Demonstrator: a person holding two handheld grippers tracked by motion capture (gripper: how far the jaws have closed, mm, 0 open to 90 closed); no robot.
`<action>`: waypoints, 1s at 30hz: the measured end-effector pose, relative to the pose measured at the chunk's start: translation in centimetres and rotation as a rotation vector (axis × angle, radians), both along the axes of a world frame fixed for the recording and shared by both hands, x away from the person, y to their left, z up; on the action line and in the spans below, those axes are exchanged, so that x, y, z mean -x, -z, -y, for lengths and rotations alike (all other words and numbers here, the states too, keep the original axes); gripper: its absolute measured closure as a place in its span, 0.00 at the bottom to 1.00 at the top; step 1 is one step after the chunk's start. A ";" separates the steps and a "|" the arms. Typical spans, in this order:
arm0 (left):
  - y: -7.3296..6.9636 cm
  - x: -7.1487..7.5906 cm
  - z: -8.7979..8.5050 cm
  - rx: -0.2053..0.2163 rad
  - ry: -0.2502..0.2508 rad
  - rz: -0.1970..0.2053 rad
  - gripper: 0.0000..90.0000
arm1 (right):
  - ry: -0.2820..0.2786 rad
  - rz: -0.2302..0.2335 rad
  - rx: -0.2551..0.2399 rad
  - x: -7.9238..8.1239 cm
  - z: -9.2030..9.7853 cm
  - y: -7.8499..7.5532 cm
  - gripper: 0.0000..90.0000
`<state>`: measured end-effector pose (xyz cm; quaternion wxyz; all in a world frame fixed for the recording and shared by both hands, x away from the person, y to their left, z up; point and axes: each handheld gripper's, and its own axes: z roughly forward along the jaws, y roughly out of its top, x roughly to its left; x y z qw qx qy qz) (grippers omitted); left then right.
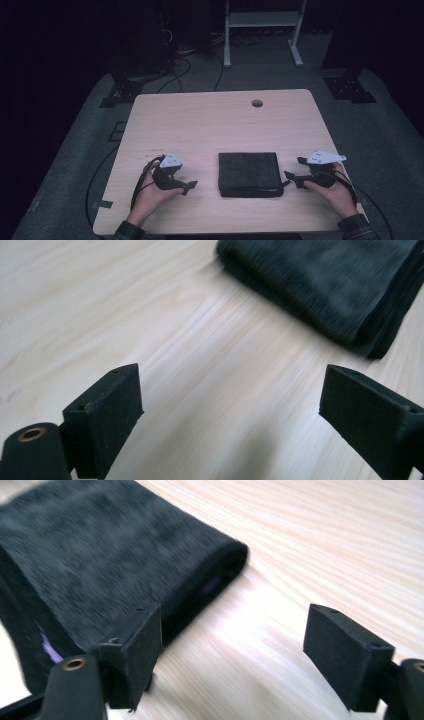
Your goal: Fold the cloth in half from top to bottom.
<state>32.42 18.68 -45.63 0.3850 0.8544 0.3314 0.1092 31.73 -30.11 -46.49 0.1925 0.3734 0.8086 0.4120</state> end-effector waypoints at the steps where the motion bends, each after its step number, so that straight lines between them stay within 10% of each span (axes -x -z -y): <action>1: 0.2 0.2 -0.6 -0.008 -0.009 -0.007 0.09 | 0.007 -0.004 0.002 0.0 0.2 0.1 0.24; 13: 1.9 1.7 -4.4 -0.095 -0.042 -0.018 0.09 | 0.063 -0.087 0.055 0.5 2.3 1.7 0.19; 30: 2.7 2.1 -5.2 -0.077 -0.035 0.044 0.00 | 0.070 -0.103 0.065 0.5 2.4 2.2 0.14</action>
